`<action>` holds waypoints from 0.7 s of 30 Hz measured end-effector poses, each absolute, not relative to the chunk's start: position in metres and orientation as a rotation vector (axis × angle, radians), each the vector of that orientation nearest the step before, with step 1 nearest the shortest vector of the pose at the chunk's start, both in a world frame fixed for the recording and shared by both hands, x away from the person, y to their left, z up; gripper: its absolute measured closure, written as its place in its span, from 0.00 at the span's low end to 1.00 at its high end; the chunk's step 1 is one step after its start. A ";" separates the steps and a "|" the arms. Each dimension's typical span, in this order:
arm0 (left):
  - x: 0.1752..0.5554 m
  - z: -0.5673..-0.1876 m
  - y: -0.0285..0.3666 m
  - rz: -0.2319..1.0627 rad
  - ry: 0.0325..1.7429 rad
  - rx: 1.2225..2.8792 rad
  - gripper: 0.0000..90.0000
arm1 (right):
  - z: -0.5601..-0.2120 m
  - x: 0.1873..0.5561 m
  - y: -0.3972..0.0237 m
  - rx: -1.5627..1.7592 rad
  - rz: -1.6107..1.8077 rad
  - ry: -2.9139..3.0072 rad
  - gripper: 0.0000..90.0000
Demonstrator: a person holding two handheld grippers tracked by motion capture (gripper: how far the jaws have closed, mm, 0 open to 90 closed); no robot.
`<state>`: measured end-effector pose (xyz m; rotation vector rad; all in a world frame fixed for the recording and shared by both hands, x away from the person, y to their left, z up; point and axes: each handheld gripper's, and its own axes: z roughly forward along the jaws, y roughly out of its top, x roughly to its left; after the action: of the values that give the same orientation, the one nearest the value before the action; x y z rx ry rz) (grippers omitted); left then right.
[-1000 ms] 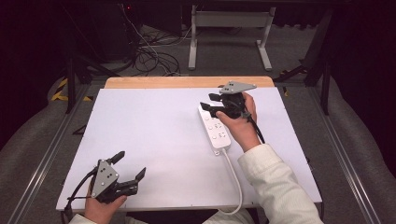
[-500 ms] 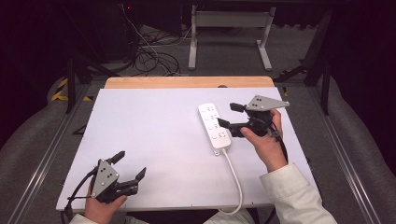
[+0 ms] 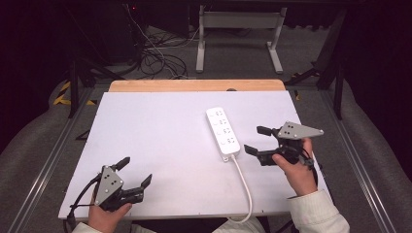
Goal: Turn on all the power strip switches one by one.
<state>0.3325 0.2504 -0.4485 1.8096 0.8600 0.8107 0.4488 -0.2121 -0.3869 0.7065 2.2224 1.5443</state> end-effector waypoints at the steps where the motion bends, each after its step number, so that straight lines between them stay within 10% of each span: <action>1: 0.332 -0.449 0.250 0.806 0.862 1.806 0.17 | -0.390 0.447 -0.215 0.711 1.545 2.223 0.22; 21: 0.333 -0.449 0.252 0.797 0.849 1.814 0.16 | -0.463 0.421 -0.246 0.782 1.526 2.265 0.19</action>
<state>0.3333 0.2521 -0.4488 1.8139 0.8487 0.7971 0.4210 -0.2464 -0.4631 0.7818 2.2648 1.5258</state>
